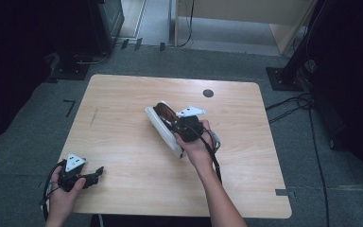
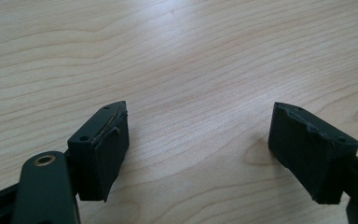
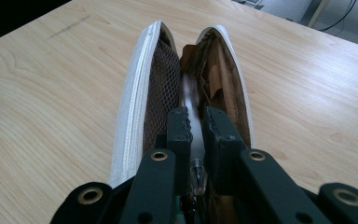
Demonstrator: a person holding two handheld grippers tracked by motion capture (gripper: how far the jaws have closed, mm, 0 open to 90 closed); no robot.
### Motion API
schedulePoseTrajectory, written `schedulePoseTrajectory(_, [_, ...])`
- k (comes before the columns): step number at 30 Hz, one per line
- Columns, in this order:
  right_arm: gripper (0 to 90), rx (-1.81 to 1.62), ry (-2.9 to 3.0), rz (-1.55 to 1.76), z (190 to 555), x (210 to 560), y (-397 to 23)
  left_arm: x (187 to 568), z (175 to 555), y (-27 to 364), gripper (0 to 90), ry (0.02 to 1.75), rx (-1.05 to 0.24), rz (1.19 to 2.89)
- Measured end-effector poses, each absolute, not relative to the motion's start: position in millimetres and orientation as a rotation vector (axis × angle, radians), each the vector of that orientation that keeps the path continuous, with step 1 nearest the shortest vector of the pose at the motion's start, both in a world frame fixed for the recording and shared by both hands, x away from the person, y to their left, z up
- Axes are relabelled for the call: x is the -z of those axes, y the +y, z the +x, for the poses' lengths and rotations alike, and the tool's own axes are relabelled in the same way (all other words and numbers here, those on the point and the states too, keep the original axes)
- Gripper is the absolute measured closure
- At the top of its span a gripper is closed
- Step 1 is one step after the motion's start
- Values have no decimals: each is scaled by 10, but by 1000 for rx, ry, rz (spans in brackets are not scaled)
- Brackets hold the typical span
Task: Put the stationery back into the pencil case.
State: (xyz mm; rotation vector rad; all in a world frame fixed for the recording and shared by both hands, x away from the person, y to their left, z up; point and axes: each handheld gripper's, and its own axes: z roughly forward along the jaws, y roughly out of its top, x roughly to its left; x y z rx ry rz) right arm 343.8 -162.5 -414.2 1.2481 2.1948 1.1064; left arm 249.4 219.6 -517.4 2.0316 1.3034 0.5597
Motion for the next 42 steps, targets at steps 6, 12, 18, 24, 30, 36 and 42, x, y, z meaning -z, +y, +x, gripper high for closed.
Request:
schedulePoseTrajectory(6, [865, -1103, 2183, 1246, 3438, 4141, -1615, 5174, 2494, 2196, 208, 1303, -560, 2031])
schedulePoseTrajectory(12, [862, -1125, 2183, 1231, 3425, 4132, -1607, 5174, 2494, 2197, 208, 1303, -560, 2032])
schedulePoseTrajectory(18, [829, -1194, 2154, 1206, 3336, 4031, -1664, 5174, 2494, 2196, 208, 1304, -559, 2031])
schedulePoseTrajectory(24, [667, -1271, 2108, 1196, 3239, 3942, -1821, 5174, 2494, 2197, 208, 1303, -560, 2032])
schedulePoseTrajectory(30, [468, -1280, 2083, 1227, 3179, 3945, -1925, 5174, 2494, 2197, 208, 1302, -560, 2032])
schedulePoseTrajectory(36, [314, -1271, 2056, 1250, 3087, 3968, -2072, 5174, 2494, 2196, 208, 1302, -560, 2032])
schedulePoseTrajectory(42, [131, -1234, 2032, 1345, 2978, 4036, -2273, 5174, 2492, 2193, 207, 1303, -561, 2033])
